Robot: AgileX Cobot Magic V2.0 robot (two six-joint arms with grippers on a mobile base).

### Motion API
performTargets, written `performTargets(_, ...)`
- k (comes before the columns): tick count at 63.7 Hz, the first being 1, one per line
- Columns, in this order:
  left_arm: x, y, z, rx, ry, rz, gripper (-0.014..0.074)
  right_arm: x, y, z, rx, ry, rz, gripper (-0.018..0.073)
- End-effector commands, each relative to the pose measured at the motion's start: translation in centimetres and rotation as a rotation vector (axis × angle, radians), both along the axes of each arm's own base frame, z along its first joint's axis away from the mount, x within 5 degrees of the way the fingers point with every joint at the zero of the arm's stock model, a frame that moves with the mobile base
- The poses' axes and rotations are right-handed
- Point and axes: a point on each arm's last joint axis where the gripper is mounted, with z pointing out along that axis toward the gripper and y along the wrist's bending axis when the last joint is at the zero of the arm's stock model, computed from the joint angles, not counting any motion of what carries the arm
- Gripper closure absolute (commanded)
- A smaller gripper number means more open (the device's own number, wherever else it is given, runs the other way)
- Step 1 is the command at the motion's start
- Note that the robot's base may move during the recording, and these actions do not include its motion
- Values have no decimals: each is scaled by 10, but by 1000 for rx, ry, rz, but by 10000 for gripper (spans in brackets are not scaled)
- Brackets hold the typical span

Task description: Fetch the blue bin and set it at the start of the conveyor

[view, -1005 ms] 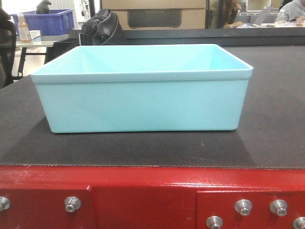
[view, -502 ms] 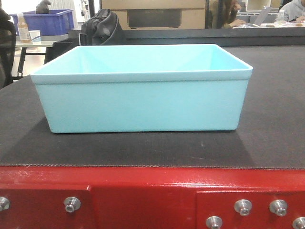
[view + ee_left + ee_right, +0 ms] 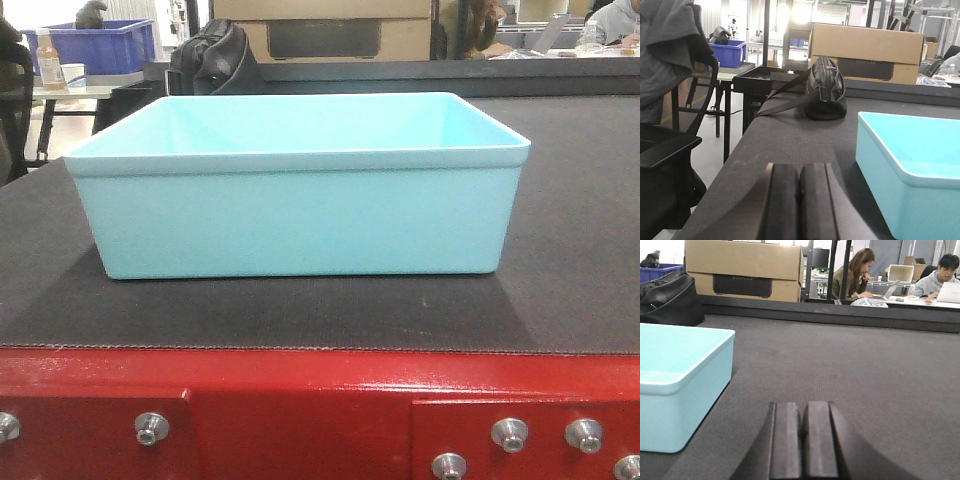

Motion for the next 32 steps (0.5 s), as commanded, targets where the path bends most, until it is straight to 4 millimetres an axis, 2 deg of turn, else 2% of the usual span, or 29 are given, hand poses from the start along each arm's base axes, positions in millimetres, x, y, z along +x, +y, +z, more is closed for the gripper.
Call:
performTargets(1,-1,0,3,-2,-29,1,707,0,0,1,0,-15,-6,718)
performTargets(32,-1,0,3,-2,-29,1,707,0,0,1,0,-15,-6,718)
